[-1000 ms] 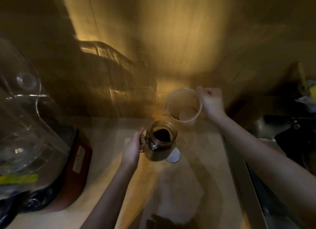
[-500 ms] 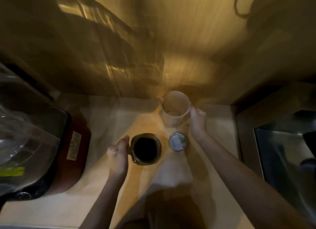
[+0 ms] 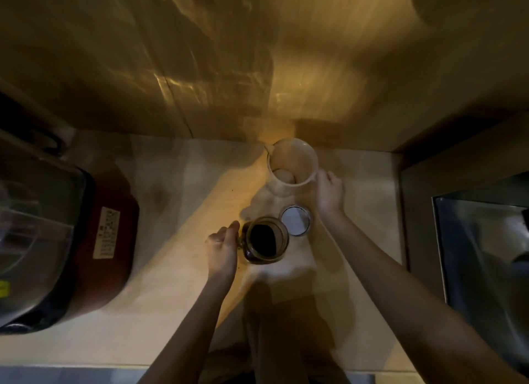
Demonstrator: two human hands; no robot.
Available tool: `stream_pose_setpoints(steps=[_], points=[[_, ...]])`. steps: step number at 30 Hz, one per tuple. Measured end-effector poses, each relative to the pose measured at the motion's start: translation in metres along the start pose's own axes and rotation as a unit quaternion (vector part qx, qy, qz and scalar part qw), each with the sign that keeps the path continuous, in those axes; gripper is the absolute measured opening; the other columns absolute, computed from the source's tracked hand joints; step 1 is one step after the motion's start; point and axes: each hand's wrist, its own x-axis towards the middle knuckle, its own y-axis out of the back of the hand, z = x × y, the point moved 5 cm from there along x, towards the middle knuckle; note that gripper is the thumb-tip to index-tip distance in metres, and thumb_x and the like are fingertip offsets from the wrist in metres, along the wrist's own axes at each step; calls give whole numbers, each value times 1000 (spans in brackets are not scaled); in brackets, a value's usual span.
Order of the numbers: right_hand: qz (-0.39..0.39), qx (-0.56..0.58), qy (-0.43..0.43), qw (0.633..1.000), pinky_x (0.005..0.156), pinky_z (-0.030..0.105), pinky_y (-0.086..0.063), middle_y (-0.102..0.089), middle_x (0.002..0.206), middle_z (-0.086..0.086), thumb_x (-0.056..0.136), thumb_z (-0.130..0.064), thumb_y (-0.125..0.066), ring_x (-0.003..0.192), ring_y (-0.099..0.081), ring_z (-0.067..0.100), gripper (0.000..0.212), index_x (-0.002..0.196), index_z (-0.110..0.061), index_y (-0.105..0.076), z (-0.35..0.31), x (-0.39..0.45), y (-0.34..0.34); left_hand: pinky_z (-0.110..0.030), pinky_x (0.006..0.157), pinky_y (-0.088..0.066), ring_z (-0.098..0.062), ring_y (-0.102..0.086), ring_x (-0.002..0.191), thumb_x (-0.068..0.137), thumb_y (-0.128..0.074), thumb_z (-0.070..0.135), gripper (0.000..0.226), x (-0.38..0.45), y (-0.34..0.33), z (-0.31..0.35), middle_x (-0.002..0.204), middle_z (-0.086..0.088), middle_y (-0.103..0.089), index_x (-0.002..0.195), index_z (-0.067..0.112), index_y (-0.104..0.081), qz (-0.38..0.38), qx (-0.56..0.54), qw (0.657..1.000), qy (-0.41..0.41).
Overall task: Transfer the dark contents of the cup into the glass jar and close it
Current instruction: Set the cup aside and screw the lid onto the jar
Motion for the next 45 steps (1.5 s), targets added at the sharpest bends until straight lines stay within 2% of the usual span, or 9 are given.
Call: stream_pose_setpoints(steps=[3, 8, 10, 16, 20, 24, 28, 32, 45], points=[[55, 54, -31, 997, 70, 30, -39, -55, 73, -1, 95, -14, -43, 79, -51, 21, 20, 82, -11, -58, 17, -6, 12, -18, 45, -29, -16, -36, 50, 87, -51, 20, 41, 2, -4, -7, 49, -6, -39, 48, 8, -46, -3, -1, 1000, 13], [-26, -34, -2, 999, 68, 19, -44, -59, 93, 9, 89, -1, -51, 81, -54, 16, 11, 95, -2, -60, 57, -33, 17, -20, 46, -29, -16, -37, 49, 88, -48, 17, 43, 4, -6, -7, 48, -7, -39, 46, 12, -44, -18, 15, 1000, 5], [-102, -75, 34, 991, 70, 12, -46, -62, 104, 10, 82, -2, -63, 84, -56, 10, 25, 106, -5, -58, 63, -40, 12, -18, 46, -30, -8, -38, 44, 89, -46, 14, 43, 3, -6, -5, 47, -5, -40, 46, 14, -44, -33, 22, 999, -10], [-183, -311, 180, 915, 96, 40, -38, -53, 130, 9, 63, -21, -83, 117, -44, 28, 79, 131, -11, -43, 65, -51, -5, -14, 46, -31, -6, -44, 47, 93, -38, 17, 44, 5, -3, -1, 50, -3, -44, 50, 14, -45, -81, 109, 990, -43], [-148, -344, 207, 904, 95, 42, -41, -54, 128, 11, 64, -24, -84, 116, -46, 30, 78, 129, -9, -44, 59, -54, -2, -11, 53, -34, 0, -52, 56, 95, -34, 25, 44, 0, 5, 11, 60, -5, -57, 61, 8, -56, -100, 186, 974, -87], [-184, -279, 168, 928, 92, 36, -43, -49, 132, 9, 63, -24, -85, 119, -45, 26, 84, 133, -13, -40, 50, -57, 14, -25, 71, -43, -17, -56, 89, 92, -39, 18, 23, -1, 18, 23, 107, -7, -60, 109, 14, -54, -138, 193, 966, -104], [-229, -264, 155, 924, 99, 40, -40, -40, 141, 13, 62, -18, -85, 127, -39, 28, 96, 140, -11, -29, 33, -65, 30, -27, 100, -34, -13, -40, 123, 74, -66, 18, 73, -10, 25, 29, 136, 5, -41, 138, 20, -32, -255, 290, 906, -175], [-278, -272, 197, 900, 100, 36, -38, -40, 138, 11, 58, -16, -85, 127, -37, 26, 104, 142, -15, -24, 9, -84, 36, -26, 109, -28, -15, -35, 133, 60, -80, 34, 96, -23, 12, 35, 145, 0, -39, 140, 19, -30, -279, 308, 881, -227], [-381, -299, 324, 813, 99, 26, -34, -43, 138, 5, 62, -29, -82, 125, -39, 15, 98, 140, -22, -23, -53, -133, 10, -23, 99, -34, -15, -47, 124, 55, -84, 33, 88, -20, 6, 33, 134, -2, -55, 133, 19, -44, -257, 243, 915, -196]])
